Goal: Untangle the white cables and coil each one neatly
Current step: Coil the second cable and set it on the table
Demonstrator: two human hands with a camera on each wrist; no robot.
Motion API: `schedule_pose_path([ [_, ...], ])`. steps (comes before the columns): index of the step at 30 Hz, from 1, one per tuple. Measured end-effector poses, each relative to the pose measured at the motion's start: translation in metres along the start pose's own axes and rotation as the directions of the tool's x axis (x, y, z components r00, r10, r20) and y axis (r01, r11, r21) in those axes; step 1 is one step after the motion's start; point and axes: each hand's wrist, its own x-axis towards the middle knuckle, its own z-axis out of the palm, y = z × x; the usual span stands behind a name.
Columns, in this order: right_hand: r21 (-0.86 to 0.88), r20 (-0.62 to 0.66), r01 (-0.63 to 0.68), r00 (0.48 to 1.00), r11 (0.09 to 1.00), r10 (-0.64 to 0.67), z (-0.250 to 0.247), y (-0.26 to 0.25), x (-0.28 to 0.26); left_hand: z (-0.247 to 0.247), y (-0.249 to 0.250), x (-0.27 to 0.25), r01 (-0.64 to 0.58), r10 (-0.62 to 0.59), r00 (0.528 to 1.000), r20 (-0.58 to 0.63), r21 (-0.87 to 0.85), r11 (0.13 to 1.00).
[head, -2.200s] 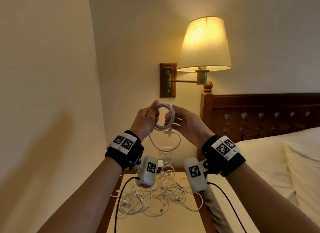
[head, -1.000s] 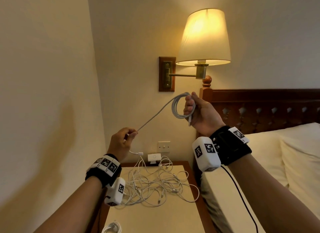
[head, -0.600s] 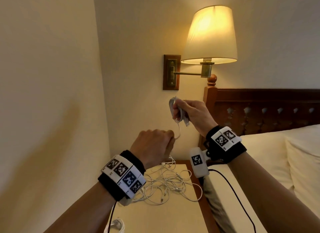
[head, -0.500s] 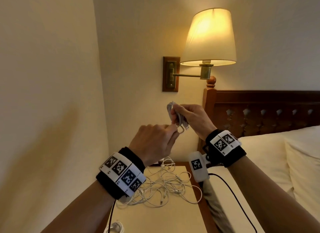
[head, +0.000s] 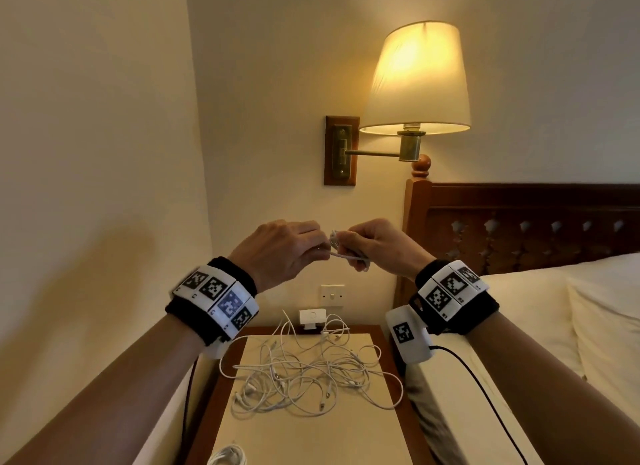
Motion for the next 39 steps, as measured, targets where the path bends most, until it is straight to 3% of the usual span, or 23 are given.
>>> schedule_pose_path([
  [3, 0.215, -0.097, -0.013, 0.995, 0.977, 0.034, 0.001, 0.0, 0.0, 0.003, 0.004, -0.003, 0.039, -0.039, 0.999, -0.003, 0.038, 0.999],
  [5, 0.48, -0.181, 0.001, 0.979, 0.877, 0.098, -0.002, 0.0, 0.002, 0.014, 0.009, -0.01, 0.095, -0.113, 0.98, 0.165, 0.11, 0.989],
  [8, 0.76, -0.181, 0.036, 0.971, 0.649, 0.158, -0.011, -0.001, 0.003, 0.046, 0.013, -0.036, 0.188, -0.249, 0.854, 0.456, 0.177, 0.966],
  [10, 0.801, -0.162, 0.036, 0.974, 0.597, 0.159, -0.016, -0.002, 0.004, 0.064, 0.008, -0.055, 0.398, -0.392, 0.761, 0.518, 0.105, 0.911],
  [13, 0.796, -0.163, 0.025, 0.971, 0.605, 0.174, -0.017, 0.003, 0.005, 0.078, 0.0, -0.072, 0.651, -0.598, 0.671, 0.439, 0.038, 0.758],
  [16, 0.834, -0.195, 0.049, 0.958, 0.55, 0.21, -0.019, 0.008, 0.01, 0.083, -0.007, -0.077, 0.766, -0.73, 0.602, 0.324, 0.027, 0.643],
  [19, 0.887, -0.209, 0.076, 0.945, 0.456, 0.25, -0.024, 0.008, 0.012, 0.083, -0.014, -0.084, 0.854, -0.846, 0.518, 0.123, -0.123, 0.505],
  [22, 0.866, -0.237, 0.078, 0.934, 0.495, 0.268, -0.028, 0.009, 0.015, 0.076, -0.015, -0.081, 0.786, -0.813, 0.583, 0.009, -0.26, 0.561],
  [26, 0.78, -0.281, 0.074, 0.928, 0.622, 0.243, -0.027, 0.008, 0.021, 0.068, -0.026, -0.061, 0.765, -0.753, 0.643, 0.14, -0.179, 0.619],
  [31, 0.759, -0.296, 0.081, 0.926, 0.646, 0.232, -0.029, 0.014, 0.023, 0.068, -0.026, -0.051, 0.595, -0.538, 0.761, 0.363, -0.058, 0.802],
  [35, 0.757, -0.345, 0.112, 0.905, 0.644, 0.249, -0.042, 0.022, 0.02, 0.069, -0.016, -0.063, 0.502, -0.499, 0.77, 0.398, 0.106, 0.858],
  [37, 0.736, -0.356, 0.108, 0.901, 0.669, 0.246, -0.046, 0.026, 0.018, 0.071, -0.008, -0.069, 0.514, -0.418, 0.758, 0.5, -0.064, 0.855],
  [39, 0.702, -0.346, 0.089, 0.91, 0.707, 0.229, -0.045, 0.029, 0.017, 0.063, 0.006, -0.065, 0.56, -0.235, 0.727, 0.645, -0.36, 0.746],
])
